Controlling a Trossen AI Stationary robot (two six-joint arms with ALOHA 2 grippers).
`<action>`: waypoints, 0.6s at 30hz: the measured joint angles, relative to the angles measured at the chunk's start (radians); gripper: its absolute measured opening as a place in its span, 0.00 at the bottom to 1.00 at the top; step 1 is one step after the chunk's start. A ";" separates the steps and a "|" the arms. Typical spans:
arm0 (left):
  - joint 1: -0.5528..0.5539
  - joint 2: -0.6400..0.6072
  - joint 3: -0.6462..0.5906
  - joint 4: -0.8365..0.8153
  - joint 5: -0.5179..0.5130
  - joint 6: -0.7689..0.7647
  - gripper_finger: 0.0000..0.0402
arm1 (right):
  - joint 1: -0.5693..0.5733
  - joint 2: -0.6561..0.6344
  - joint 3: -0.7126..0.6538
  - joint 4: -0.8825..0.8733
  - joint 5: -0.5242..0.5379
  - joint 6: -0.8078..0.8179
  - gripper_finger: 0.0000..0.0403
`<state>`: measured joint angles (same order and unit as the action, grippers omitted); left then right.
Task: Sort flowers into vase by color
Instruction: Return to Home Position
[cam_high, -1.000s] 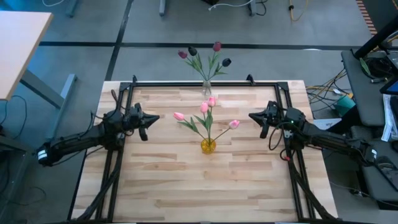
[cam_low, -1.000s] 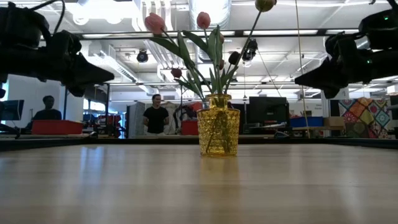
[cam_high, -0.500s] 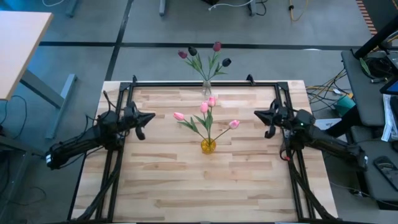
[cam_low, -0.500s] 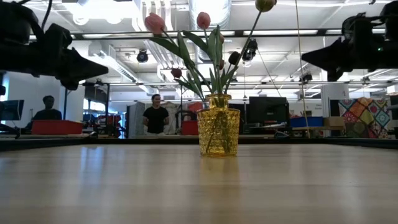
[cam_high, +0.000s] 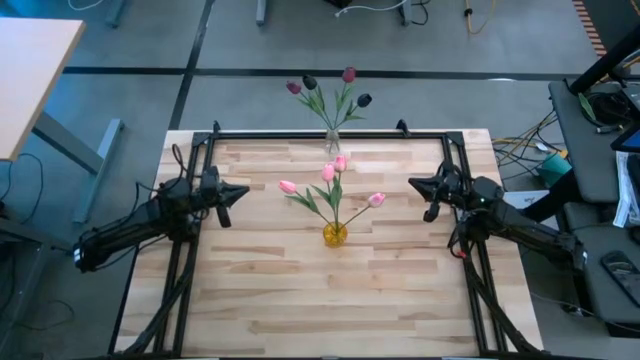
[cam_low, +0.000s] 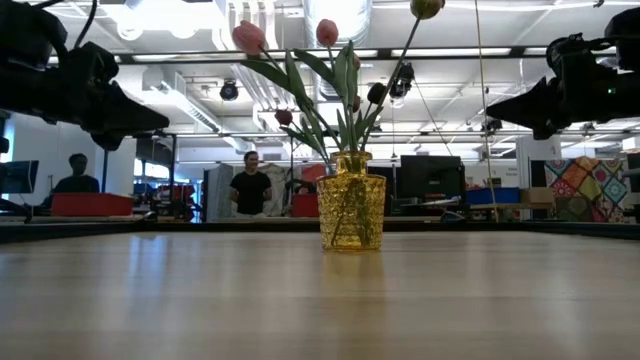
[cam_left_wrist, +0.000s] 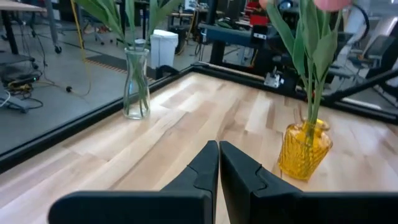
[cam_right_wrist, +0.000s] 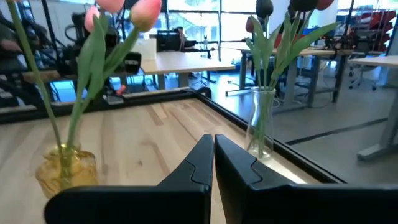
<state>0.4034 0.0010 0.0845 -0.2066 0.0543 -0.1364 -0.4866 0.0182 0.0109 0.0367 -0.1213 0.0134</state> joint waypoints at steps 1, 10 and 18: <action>0.000 0.002 0.000 0.000 -0.002 -0.009 0.00 | 0.000 0.004 0.000 -0.002 0.005 -0.012 0.02; 0.000 0.044 0.000 -0.003 -0.003 -0.043 0.00 | 0.000 0.038 0.000 -0.006 0.021 0.009 0.02; 0.000 0.065 0.000 -0.001 -0.003 -0.046 0.00 | 0.000 0.037 0.000 -0.007 0.020 0.010 0.02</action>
<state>0.4034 0.0656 0.0849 -0.2077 0.0513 -0.1822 -0.4866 0.0557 0.0109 0.0296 -0.1009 0.0231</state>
